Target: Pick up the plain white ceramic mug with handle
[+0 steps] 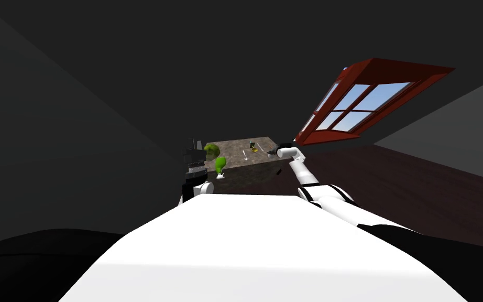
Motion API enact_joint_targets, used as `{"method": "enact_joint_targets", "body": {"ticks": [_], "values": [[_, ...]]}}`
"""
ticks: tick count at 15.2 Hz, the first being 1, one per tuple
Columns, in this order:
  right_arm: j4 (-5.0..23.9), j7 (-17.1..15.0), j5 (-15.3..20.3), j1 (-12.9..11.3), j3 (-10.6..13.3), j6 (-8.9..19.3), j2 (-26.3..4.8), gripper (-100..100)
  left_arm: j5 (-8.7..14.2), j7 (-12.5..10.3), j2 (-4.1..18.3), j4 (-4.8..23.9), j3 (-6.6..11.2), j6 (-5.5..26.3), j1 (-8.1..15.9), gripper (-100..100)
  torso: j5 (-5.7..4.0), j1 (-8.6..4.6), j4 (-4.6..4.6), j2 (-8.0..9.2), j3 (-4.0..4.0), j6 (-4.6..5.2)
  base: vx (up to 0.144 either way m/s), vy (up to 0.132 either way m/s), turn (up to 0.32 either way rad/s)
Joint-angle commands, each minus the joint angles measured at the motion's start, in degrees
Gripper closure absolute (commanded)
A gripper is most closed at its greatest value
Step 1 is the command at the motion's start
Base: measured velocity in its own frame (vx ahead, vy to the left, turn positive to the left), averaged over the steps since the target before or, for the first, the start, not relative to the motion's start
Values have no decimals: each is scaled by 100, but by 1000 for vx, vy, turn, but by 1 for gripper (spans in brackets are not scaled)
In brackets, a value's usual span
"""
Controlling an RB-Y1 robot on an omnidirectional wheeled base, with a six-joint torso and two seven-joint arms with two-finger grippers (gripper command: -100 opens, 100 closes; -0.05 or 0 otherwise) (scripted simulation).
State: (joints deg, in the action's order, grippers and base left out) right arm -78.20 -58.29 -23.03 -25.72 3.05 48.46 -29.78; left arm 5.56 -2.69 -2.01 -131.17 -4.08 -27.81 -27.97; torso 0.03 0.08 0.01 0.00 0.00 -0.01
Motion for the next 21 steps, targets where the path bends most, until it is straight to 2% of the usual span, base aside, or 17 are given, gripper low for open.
{"method": "enact_joint_targets", "body": {"ticks": [1, 3, 4, 6, 7, 9, 10, 11, 13, 14, 16, 17, 19, 20, 21], "values": [[202, -217, -66, -169, 10, 286, -43, -100, 0, 0, 0, 0, 0, 0, 0, 0, 0, 0, 0, 0, 0, 0, -3, 21, 43], [202, -217, -66, -169, 10, 412, -43, -100, 0, 0, 0, 0, 0, 0, 0, 0, -1, -1, -1, 1, 0, 2, -2, 11, 7], [462, -470, -159, -409, 24, 612, -102, -100, 0, 0, 0, 0, 0, 0, 0, 0, -1, -4, -1, 1, 0, 2, -1, 13, 33], [462, -470, -159, -409, 24, 777, -102, -100, 0, 0, 0, 0, 0, 0, 0, 0, -1, -2, 0, 0, 0, 1, 1, 13, 29], [715, -707, -249, -641, 37, 924, -158, -100, 0, 0, 0, 0, 0, 0, 0, 0, -2, -3, -1, 0, -1, 2, 1, 14, 32], [715, -714, -249, -641, 37, 1131, -158, -100, 0, 0, 0, 0, 0, 0, 0, 0, -1, -2, -1, -1, -1, 1, 3, 12, 34], [715, -714, -249, -641, 37, 1131, -158, -100, 0, 0, 0, 0, 0, 0, 0, 0, -1, -4, -1, -1, -1, 2, 0, 0, 0], [961, -950, -335, -863, 49, 1332, -210, -100, 0, 0, 0, 0, 0, 0, 0, 0, -2, -5, -1, 0, -1, 3, 4, 8, 22], [961, -950, -335, -863, 49, 1472, -210, -100, 0, 0, 0, 0, 0, 0, 0, 0, -1, -5, -1, -2, -1, 1, 7, 8, 31], [1197, -1176, -418, -1075, 60, 1637, -258, -100, 0, 0, 0, 0, 0, 0, 0, 0, -2, -5, -1, -2, -2, 2, 9, 7, 37], [1197, -1176, -418, -1075, 60, 1798, -258, -100, 0, 0, 0, 0, 0, 0, 0, 0, -1, -5, -1, -4, -3, 1, 11, 7, 26], [1424, -1390, -496, -1275, 71, 1969, -303, -100, 0, 0, 0, 0, 0, 0, 0, 0, -2, -6, -2, -4, -3, 2, 12, 6, 26], [1424, -1390, -496, -1275, 71, 2109, -303, -100, 0, 0, 0, 0, 0, 0, 0, 0, -2, -6, -2, -6, -3, 2, 15, 3, 23], [1640, -1592, -569, -1462, 80, 2290, -345, -100, 0, 0, 0, 0, 0, 0, 0, 0, -2, -7, -2, -5, -3, 2, 17, 1, 26], [1640, -1592, -569, -1462, 80, 2401, -345, -100, 0, 0, 0, 0, 0, 0, 0, 0, -2, -8, -2, -6, -4, 1, 20, -1, 31]]}}
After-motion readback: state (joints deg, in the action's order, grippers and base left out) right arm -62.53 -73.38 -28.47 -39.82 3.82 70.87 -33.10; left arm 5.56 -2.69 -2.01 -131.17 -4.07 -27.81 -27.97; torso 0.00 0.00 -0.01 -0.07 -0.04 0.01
